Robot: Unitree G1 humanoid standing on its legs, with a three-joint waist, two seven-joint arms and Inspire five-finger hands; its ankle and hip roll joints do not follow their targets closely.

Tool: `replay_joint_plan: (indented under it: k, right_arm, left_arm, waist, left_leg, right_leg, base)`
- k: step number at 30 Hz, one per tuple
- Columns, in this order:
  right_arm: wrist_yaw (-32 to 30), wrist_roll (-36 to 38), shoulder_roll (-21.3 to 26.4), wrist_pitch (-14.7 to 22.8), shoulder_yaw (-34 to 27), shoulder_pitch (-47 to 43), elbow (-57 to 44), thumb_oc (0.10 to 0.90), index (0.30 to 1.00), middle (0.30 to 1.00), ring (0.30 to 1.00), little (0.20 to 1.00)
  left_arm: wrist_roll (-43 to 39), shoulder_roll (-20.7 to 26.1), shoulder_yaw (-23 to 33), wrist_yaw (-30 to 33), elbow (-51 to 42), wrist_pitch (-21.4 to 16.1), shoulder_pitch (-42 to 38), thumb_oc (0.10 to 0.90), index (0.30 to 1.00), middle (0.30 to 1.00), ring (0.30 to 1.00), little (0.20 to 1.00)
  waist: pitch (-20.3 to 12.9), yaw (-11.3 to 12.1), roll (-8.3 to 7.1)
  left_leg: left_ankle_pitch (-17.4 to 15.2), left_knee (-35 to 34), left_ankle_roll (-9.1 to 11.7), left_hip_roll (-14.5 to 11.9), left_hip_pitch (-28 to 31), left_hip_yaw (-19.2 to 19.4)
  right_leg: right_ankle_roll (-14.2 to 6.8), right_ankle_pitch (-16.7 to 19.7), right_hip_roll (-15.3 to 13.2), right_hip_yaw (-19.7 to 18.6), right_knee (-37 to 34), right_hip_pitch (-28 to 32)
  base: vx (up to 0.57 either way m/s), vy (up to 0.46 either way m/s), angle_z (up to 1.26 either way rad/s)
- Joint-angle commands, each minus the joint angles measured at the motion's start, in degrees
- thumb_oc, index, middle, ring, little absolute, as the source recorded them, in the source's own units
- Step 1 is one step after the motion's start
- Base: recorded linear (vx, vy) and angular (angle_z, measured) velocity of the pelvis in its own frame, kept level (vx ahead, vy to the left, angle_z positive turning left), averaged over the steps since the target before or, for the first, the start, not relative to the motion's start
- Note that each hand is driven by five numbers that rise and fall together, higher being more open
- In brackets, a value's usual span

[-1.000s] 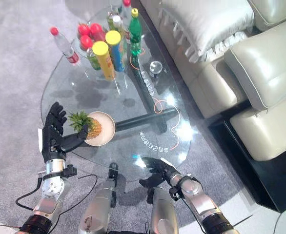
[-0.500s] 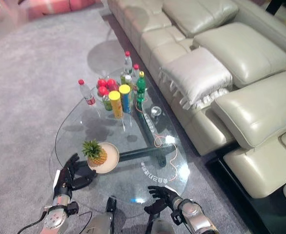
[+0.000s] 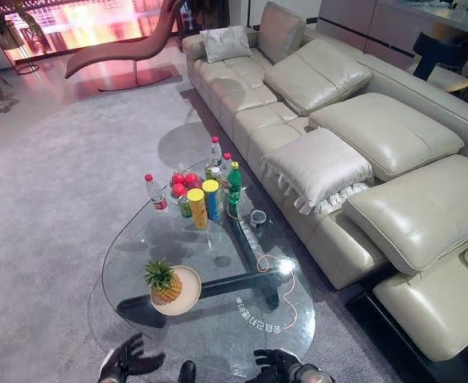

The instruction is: Pick up the fruit to the plate

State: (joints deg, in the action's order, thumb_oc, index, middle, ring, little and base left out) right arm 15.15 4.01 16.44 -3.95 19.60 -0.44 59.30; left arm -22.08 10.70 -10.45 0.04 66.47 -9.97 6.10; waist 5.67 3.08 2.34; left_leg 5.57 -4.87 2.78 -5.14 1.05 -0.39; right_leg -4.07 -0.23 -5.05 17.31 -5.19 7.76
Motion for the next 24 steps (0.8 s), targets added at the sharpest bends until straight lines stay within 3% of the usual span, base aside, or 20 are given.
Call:
replay_joint_plan:
  k: [1,2,6,14,24]
  right_arm:
    - [-0.1,2.6,-2.2,1.9,-1.2,-3.8,1.9,0.8,0.9,0.9,0.9,0.9]
    - [0.2,3.2,-2.8,1.7,-1.6,-3.9,3.8,0.8,0.9,0.9,0.9,0.9]
    - [-2.4,3.8,-4.2,1.1,-2.6,-4.5,8.2,0.8,0.9,0.9,0.9,0.9]
    - [-11.0,9.0,-5.2,0.5,-7.7,-3.6,13.0,0.8,0.9,0.9,0.9,0.9]
    - [-14.0,9.9,-5.7,1.8,-9.7,-2.4,15.0,0.8,0.9,0.9,0.9,0.9]
  left_arm:
    - [0.4,1.1,1.3,-2.3,6.1,7.4,-5.3,0.8,0.9,0.9,0.9,0.9]
    - [0.8,0.9,2.0,-2.2,8.3,11.5,-5.7,0.8,0.9,0.9,0.9,0.9]
    - [0.8,0.5,3.1,-2.5,11.9,16.5,-7.3,0.8,0.9,0.9,0.9,0.9]
    - [-2.8,-0.2,4.7,-1.6,13.8,18.5,-8.4,0.8,0.9,0.9,0.9,0.9]
    - [-3.0,-0.3,6.6,-1.4,14.7,18.1,-8.0,0.8,0.9,0.9,0.9,0.9]
  waist:
    - [0.5,1.0,-3.56]
    - [0.1,0.7,-3.59]
    - [-1.2,0.1,-3.62]
    - [-2.4,-0.7,-3.52]
    - [-3.1,-1.1,-3.65]
  left_leg:
    - [-1.4,-0.1,1.2,0.2,1.6,1.3]
    - [-1.6,-0.1,1.1,0.2,1.9,1.5]
    - [-2.0,-0.1,0.9,0.1,2.6,2.1]
    - [-2.6,-0.1,0.6,0.1,3.4,2.6]
    - [-2.8,-0.1,0.4,0.0,3.5,2.9]
  right_leg:
    - [0.7,1.5,-2.3,-1.6,2.9,-1.6]
    - [0.7,1.5,-2.3,-1.9,2.8,-1.4]
    - [0.7,1.5,-2.1,-2.8,2.6,-1.0]
    - [0.1,2.3,-2.1,-4.3,2.0,-0.8]
    - [-0.3,3.1,-2.4,-5.0,1.4,-0.9]
  base:
    - [0.07,0.005,0.02]
    - [0.05,0.006,0.03]
    - [0.07,0.011,-0.04]
    - [0.03,0.007,-0.04]
    - [0.01,0.003,-0.05]
